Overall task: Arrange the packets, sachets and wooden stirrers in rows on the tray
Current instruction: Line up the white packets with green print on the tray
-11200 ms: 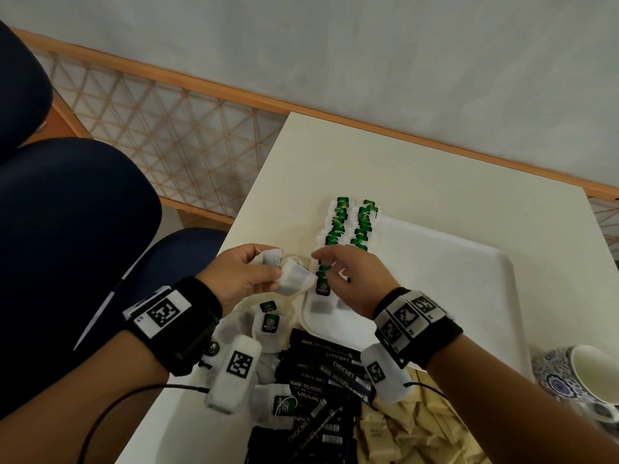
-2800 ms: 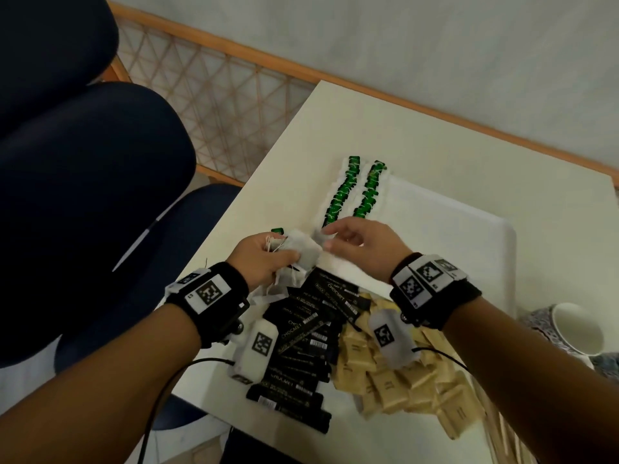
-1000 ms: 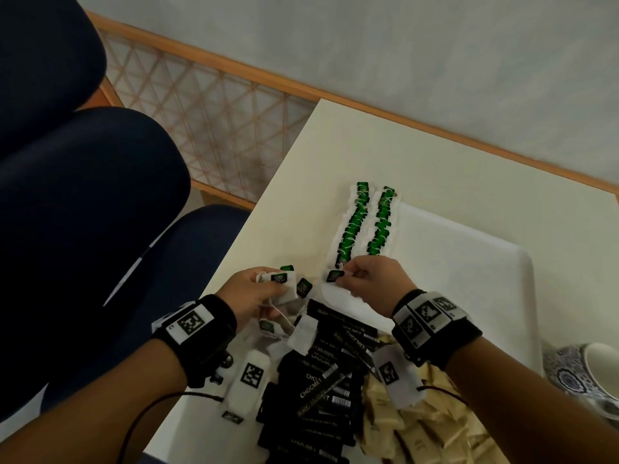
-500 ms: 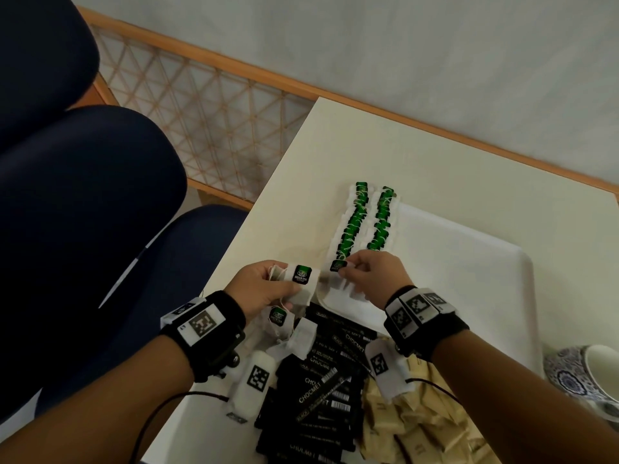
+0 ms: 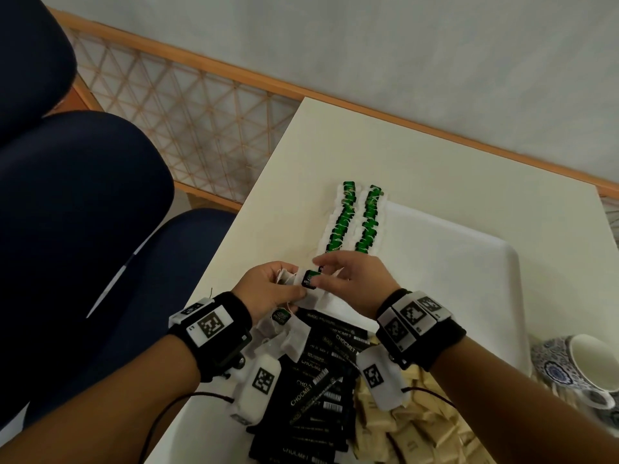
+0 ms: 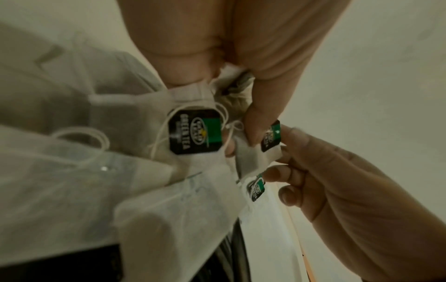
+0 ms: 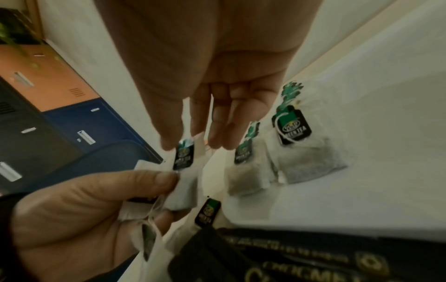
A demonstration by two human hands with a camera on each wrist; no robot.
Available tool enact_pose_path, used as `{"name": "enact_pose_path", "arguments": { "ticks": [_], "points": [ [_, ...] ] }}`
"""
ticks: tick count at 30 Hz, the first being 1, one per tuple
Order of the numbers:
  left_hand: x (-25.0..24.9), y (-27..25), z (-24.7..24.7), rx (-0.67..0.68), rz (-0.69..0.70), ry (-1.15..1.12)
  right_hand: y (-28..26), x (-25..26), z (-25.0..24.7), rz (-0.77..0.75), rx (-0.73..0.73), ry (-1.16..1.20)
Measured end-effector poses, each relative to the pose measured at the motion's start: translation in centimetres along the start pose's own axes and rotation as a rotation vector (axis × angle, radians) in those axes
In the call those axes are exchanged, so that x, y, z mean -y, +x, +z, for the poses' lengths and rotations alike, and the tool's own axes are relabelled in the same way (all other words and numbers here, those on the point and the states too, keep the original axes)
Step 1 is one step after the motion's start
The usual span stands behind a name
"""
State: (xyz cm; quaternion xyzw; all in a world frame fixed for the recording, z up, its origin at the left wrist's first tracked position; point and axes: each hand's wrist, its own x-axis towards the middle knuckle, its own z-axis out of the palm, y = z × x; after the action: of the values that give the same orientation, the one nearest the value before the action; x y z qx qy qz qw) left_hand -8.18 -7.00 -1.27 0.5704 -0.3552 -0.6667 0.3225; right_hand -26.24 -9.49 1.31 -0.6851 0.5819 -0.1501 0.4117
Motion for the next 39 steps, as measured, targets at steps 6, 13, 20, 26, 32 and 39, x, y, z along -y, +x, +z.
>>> {"name": "enact_pose_path", "arguments": {
  "ticks": [6,13,20,26,32,39],
  "points": [
    [0.3,-0.4,-0.6,0.01,-0.031,0.069,-0.5,-1.2,-1.1,0.095,0.084,-0.102],
    [-0.5,-0.1,-1.9,-0.026,0.047,0.332,-0.3,-3.7,-3.3,0.196,-0.008,-0.243],
    [-1.8,0.3,-1.2,-0.038,0.1,0.392,0.1,-4.6,-3.7,0.198,-0.033,-0.334],
    [-2.1,0.8,0.1,0.003,0.097,0.396,-0.8,-2.9,-3.5,0.014,-0.138,-0.203],
    [-1.4,1.3,1.0,0.045,0.095,0.439,-0.4,-0.6,-1.3,0.013,0.03,-0.145],
    [-0.4,2.3,0.5,-0.036,0.094,0.518,1.2,-1.4,-0.5,0.128,0.073,-0.259]
  ]
}}
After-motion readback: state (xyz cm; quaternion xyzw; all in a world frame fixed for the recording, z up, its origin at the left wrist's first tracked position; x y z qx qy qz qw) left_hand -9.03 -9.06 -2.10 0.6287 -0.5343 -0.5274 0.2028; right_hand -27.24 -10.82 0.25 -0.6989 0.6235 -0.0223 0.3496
